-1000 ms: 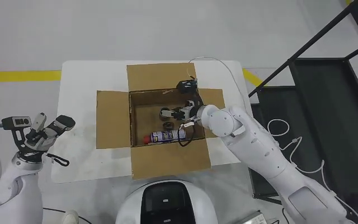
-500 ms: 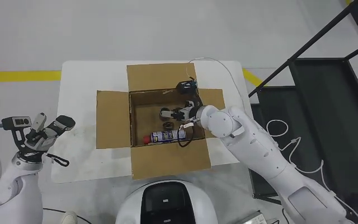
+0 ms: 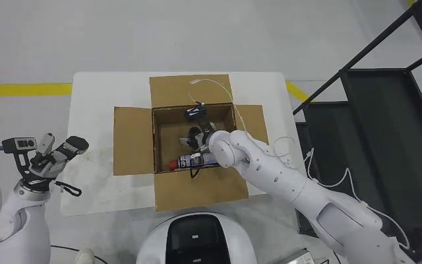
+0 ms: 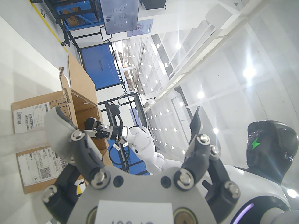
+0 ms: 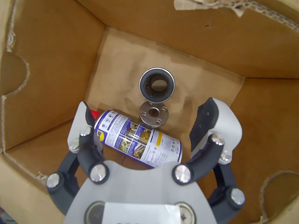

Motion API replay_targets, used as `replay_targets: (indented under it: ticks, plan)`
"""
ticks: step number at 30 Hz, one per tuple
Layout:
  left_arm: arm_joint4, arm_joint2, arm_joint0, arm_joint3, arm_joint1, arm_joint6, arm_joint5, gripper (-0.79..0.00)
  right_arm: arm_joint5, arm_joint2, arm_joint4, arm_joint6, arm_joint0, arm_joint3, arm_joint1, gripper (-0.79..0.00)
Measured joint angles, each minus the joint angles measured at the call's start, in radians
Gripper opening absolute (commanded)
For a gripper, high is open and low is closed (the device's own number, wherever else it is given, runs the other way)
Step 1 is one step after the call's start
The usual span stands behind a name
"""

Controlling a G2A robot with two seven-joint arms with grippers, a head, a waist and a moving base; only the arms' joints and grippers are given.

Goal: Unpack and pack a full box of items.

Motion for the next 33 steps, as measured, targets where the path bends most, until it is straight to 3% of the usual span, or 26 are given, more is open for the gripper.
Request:
replay_targets:
  ticks: [13,20,24,26,31,33]
  plan:
    - [0.0,0.0,0.0,0.0,0.0,0.0,0.0,0.0,0.073,-0.078,-0.036,-0.083,0.038,0.156,-0.095,-0.015]
    - [0.0,0.0,0.0,0.0,0.0,0.0,0.0,0.0,0.081,-0.081,-0.05,-0.099,0.047,0.209,-0.131,-0.062]
    - [0.0,0.0,0.0,0.0,0.0,0.0,0.0,0.0,0.079,-0.078,-0.049,-0.103,0.049,0.236,-0.148,-0.129]
    - [0.0,0.0,0.0,0.0,0.0,0.0,0.0,0.0,0.077,-0.074,-0.045,-0.107,0.049,0.251,-0.156,-0.194]
    - [0.0,0.0,0.0,0.0,0.0,0.0,0.0,0.0,0.081,-0.062,-0.038,-0.11,0.048,0.278,-0.173,-0.782]
    - [0.0,0.0,0.0,0.0,0.0,0.0,0.0,0.0,0.083,-0.057,-0.041,-0.108,0.046,0.285,-0.179,-0.785]
